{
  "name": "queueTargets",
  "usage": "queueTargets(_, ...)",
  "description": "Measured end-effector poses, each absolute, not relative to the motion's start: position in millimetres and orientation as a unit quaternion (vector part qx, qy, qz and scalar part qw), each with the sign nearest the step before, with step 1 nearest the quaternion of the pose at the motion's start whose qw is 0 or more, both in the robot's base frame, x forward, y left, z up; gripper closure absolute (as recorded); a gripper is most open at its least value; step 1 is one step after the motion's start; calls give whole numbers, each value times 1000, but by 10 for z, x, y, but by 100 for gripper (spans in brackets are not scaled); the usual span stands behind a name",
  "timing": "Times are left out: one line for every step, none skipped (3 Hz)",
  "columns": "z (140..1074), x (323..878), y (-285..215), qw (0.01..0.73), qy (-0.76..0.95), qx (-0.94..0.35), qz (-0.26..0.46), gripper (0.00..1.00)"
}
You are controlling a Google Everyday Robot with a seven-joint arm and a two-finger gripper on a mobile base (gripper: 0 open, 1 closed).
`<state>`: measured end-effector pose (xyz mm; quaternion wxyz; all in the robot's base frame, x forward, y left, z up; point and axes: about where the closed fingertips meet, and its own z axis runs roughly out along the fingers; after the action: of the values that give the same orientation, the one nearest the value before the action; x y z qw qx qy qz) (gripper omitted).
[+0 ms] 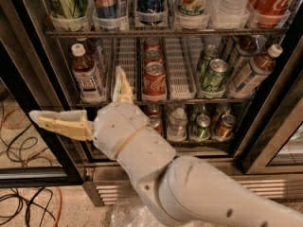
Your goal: Pick redbull can from top shelf of fridge
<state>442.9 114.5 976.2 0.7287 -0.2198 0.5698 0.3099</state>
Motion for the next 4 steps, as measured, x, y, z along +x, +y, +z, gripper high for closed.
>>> queueTargets(9816,4479,1329,743,557,-223,296,0)
queueTargets(9824,4513,1299,743,563,-213,294,0)
queueTargets(9850,4643,1157,748,569,-213,268,0)
queueTargets(9934,4761,898,760,567,-210,237,0)
